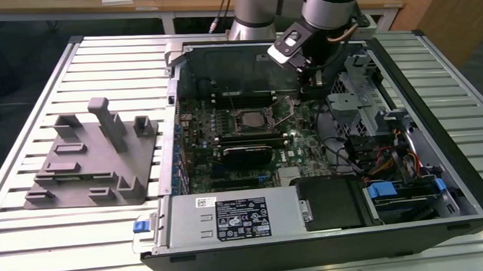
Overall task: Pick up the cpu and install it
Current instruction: 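Close the cpu cover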
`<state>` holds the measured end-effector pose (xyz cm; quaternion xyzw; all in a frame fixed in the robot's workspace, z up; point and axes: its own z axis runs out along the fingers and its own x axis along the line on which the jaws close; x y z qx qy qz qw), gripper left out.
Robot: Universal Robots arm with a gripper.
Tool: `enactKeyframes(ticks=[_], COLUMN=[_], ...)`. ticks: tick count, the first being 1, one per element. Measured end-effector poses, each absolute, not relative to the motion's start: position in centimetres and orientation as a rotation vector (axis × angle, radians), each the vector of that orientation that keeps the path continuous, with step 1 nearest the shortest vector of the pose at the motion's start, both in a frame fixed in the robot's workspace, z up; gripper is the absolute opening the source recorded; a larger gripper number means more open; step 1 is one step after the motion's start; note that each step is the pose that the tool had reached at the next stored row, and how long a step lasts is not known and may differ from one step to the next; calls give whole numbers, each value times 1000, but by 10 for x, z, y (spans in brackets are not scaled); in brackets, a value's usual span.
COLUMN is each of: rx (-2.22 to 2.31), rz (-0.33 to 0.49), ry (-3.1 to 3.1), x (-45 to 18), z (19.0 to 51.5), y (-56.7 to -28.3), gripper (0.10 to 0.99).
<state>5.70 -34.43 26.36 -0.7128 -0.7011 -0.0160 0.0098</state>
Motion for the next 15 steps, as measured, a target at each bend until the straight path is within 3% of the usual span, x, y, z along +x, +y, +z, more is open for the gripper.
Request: enactKeyframes(ticks=[15], rx=[-2225], rz=[-50], ry=[-2189], x=[63], z=[247], y=[-344], gripper=[106])
